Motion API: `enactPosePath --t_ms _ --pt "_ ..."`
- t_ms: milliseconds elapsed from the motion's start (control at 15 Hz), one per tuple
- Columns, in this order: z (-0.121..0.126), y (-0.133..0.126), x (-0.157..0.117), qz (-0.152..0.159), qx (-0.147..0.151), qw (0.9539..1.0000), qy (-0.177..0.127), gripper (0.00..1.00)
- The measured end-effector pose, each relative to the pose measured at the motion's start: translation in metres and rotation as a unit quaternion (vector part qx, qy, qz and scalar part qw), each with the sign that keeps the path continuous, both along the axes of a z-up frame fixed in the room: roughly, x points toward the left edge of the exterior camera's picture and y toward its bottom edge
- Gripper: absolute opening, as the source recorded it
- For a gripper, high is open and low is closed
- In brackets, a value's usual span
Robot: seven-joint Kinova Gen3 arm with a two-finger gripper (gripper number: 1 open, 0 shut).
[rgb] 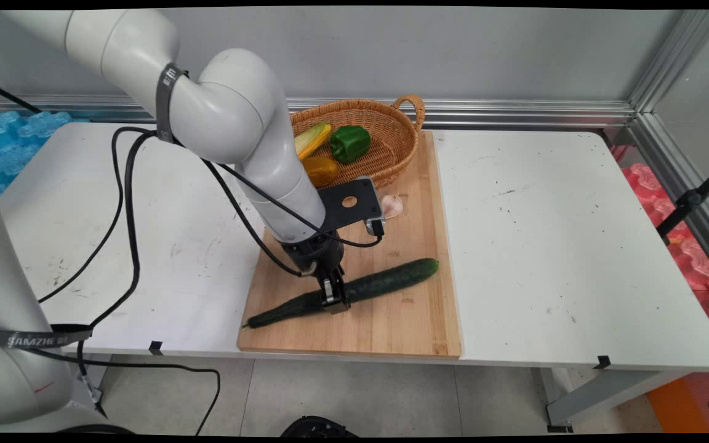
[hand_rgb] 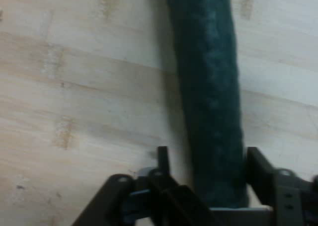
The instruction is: Pick up the cucumber from the cutting board, then place the picked object in the vegetable basket
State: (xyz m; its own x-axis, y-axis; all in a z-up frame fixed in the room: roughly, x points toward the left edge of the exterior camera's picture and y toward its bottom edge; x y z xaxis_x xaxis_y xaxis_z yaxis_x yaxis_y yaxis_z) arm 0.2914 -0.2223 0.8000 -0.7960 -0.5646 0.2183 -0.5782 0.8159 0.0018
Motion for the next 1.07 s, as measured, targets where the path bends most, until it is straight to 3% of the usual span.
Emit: enactPosePath --t_ms 533,1067 --pt "0.014 0.002 -0.001 0.002 -0.004 1.0 0.001 0.0" --pt "0.083 -0.021 0.019 0.01 -0.046 0.9989 0.008 0.0"
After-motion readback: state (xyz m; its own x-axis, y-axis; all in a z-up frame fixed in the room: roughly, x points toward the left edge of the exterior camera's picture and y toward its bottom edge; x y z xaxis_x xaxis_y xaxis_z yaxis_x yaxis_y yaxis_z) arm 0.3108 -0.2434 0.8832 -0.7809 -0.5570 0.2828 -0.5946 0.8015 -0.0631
